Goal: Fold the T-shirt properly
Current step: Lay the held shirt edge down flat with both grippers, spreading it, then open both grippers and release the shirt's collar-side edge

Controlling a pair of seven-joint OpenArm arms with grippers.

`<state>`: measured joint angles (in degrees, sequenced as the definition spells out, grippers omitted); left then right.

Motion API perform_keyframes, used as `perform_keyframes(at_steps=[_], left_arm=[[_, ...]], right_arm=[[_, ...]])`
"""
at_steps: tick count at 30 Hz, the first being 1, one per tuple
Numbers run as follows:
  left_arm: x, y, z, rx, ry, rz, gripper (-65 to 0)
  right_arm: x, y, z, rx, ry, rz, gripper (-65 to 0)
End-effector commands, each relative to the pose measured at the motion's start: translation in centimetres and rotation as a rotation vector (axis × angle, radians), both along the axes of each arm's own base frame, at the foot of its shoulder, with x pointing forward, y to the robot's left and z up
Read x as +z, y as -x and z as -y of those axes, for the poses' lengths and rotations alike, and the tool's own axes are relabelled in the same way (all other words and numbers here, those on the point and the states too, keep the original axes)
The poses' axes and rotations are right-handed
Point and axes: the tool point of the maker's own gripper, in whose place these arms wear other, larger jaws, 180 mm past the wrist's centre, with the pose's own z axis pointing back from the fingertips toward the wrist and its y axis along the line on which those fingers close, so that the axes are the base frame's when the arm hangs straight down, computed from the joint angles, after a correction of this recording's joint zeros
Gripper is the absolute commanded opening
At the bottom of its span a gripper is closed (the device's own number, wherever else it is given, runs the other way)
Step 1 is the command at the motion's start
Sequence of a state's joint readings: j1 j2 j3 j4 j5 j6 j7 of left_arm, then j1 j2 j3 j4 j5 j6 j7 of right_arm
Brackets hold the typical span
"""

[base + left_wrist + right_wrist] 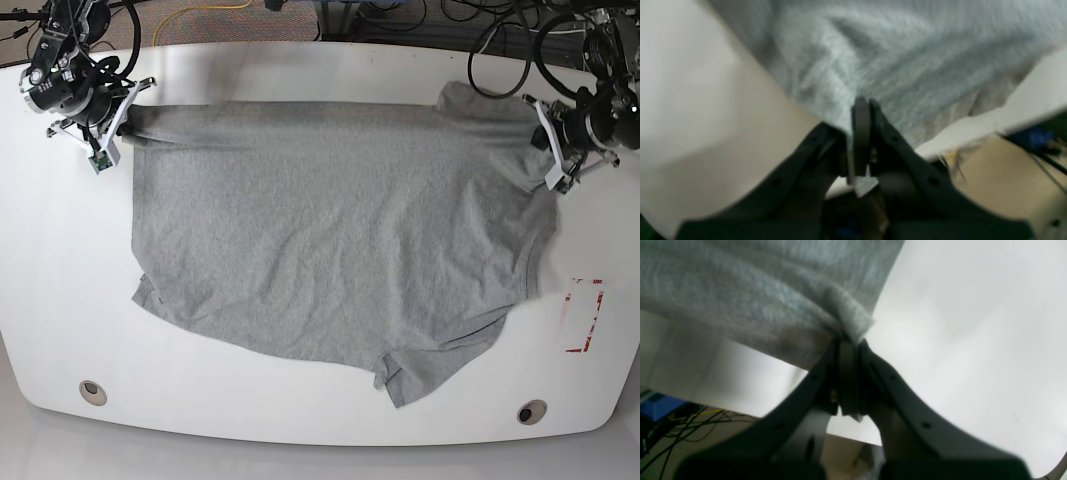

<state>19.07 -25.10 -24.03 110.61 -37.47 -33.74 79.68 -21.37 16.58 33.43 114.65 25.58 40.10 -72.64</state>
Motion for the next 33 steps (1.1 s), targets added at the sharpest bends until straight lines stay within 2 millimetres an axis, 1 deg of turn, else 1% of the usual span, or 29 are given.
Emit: perform_keyframes(at_steps=[1,3,7,9,13,17,18,19,21,22,24,26,28,30,33], left_arm=[[0.4,1.5,-2.3,0.008,-0.079,-0.023,-65.0],[0.3,1.9,-2.5,-0.004,-0.087,-0.028,-65.0],[0.7,2.0,-3.3,-0.028,-0.109,-0.015,-65.0],[1.0,1.4,-3.4,-0.026,-0.111,0.003,-65.0],[2.3,-1.4,-3.0,-0.037,-0.114,0.073,-65.0],[3.2,-3.5,-2.3,-0.061,-0.107,0.122,-65.0],[3.3,-3.8,-2.2,-0.062,-0.107,0.129,-65.0],[3.9,-4.6,-2.2,-0.061,-0.108,0.155,-65.0],[4.6,-5.6,-2.2,-0.058,-0.107,0.186,-65.0],[5.0,-6.3,-1.9,-0.067,-0.105,0.202,-65.0],[5.1,-7.0,-1.5,-0.080,-0.101,0.209,-65.0],[5.0,-7.4,-1.6,-0.082,-0.112,0.205,-65.0],[4.8,-7.7,-2.1,-0.075,-0.131,0.198,-65.0],[4.5,-7.9,-3.0,-0.057,-0.159,0.182,-65.0],[3.7,-8.0,-3.8,-0.027,-0.163,0.152,-65.0]], right_arm=[[0.4,0.4,1.0,-0.002,0.045,-0.006,-65.0],[0.4,0.4,0.9,-0.001,0.042,-0.005,-65.0],[0.4,0.4,0.9,-0.002,0.039,-0.005,-65.0],[0.4,0.4,0.8,-0.003,0.038,-0.003,-65.0],[0.4,0.3,0.8,-0.003,0.038,-0.003,-65.0],[0.2,0.3,0.4,-0.009,0.024,0.000,-65.0],[0.2,0.3,0.4,-0.010,0.023,0.000,-65.0],[0.2,0.3,0.4,-0.010,0.021,0.001,-65.0],[0.3,0.1,0.3,-0.011,0.018,0.006,-65.0],[0.5,-0.4,0.2,-0.012,0.017,0.022,-65.0],[0.6,-0.9,0.0,-0.018,0.008,0.037,-65.0],[0.7,-1.3,-0.4,-0.024,-0.003,0.050,-65.0],[0.8,-1.8,-0.7,-0.028,-0.013,0.063,-65.0],[1.0,-2.5,-0.8,-0.031,-0.020,0.082,-65.0],[1.3,-3.3,-0.8,-0.035,-0.022,0.099,-65.0]])
